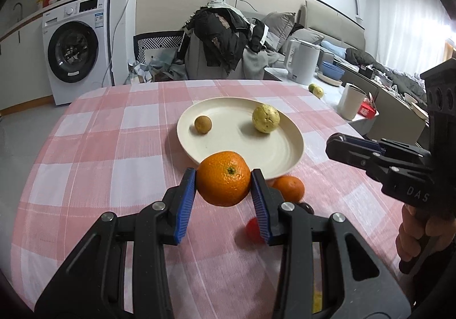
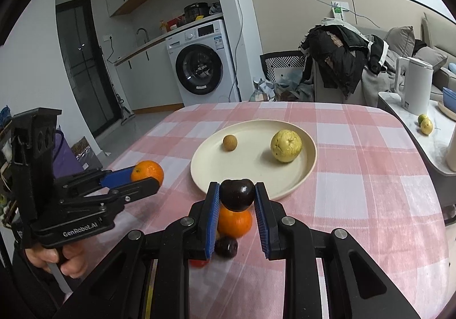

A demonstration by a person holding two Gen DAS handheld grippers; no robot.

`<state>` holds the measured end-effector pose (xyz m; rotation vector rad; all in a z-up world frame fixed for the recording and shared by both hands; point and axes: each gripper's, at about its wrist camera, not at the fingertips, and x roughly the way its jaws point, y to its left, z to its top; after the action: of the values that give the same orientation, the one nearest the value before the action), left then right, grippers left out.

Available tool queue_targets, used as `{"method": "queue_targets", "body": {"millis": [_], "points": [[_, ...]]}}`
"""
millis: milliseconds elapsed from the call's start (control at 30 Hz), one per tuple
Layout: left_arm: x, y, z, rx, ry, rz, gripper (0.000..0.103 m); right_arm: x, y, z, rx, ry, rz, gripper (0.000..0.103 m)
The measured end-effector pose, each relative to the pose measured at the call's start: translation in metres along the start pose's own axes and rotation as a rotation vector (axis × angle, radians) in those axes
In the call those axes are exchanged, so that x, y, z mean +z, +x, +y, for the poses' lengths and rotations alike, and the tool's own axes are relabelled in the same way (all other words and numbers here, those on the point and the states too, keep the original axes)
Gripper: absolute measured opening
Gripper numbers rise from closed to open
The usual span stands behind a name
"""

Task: Organize fruits
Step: 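Carry the orange and plum onto the cream plate and open both tools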

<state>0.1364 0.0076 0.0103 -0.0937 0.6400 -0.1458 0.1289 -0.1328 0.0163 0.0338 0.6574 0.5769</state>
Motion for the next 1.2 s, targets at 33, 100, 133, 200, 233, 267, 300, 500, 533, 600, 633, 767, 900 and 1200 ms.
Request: {"method": "queue_targets", "body": {"millis": [33,100,133,200,233,267,300,500,533,600,633,767,900,1200], "points": [[0.002,0.002,0.0,0.0,0.0,-0.002,0.036,0.001,0.002,0.0,-0.005,-0.001,0.001,0.025],[0.004,0.005,0.001,0.001,0.0,-0.002,0.036,0.004,0.007,0.0,-0.013,-0.007,0.005,0.025],[0.006,0.007,0.001,0.003,0.001,-0.005,0.036,0.006,0.01,0.0,-0.013,-0.009,0.007,0.025],[0.011,0.012,0.001,0.006,0.003,-0.009,0.036,0.008,0.014,-0.001,-0.014,-0.008,0.011,0.025],[0.013,0.014,0.001,0.008,0.002,-0.012,0.036,0.009,0.016,-0.001,-0.014,-0.006,0.01,0.025],[0.015,0.016,0.002,0.007,0.002,-0.013,0.036,0.01,0.018,-0.002,-0.016,-0.004,0.01,0.025],[0.016,0.018,0.002,0.007,0.003,-0.015,0.036,0.011,0.02,-0.003,-0.018,0.0,0.01,0.025],[0.022,0.029,0.002,0.009,0.007,-0.017,0.036,0.017,0.031,-0.009,-0.031,0.02,0.013,0.025],[0.023,0.032,0.002,0.006,0.005,-0.017,0.036,0.017,0.033,-0.009,-0.034,0.023,0.014,0.025],[0.025,0.038,0.003,0.003,0.003,-0.011,0.036,0.016,0.035,-0.011,-0.037,0.032,0.017,0.025],[0.025,0.04,0.003,0.002,0.002,-0.01,0.036,0.016,0.037,-0.012,-0.039,0.037,0.019,0.025],[0.025,0.05,0.002,0.008,0.006,0.001,0.036,0.012,0.043,-0.018,-0.045,0.057,0.038,0.025],[0.024,0.063,0.0,0.012,0.015,0.019,0.036,0.01,0.048,-0.02,-0.044,0.068,0.056,0.025],[0.018,0.082,-0.007,0.029,0.045,0.047,0.036,0.006,0.058,-0.023,-0.055,0.068,0.081,0.025]]}}
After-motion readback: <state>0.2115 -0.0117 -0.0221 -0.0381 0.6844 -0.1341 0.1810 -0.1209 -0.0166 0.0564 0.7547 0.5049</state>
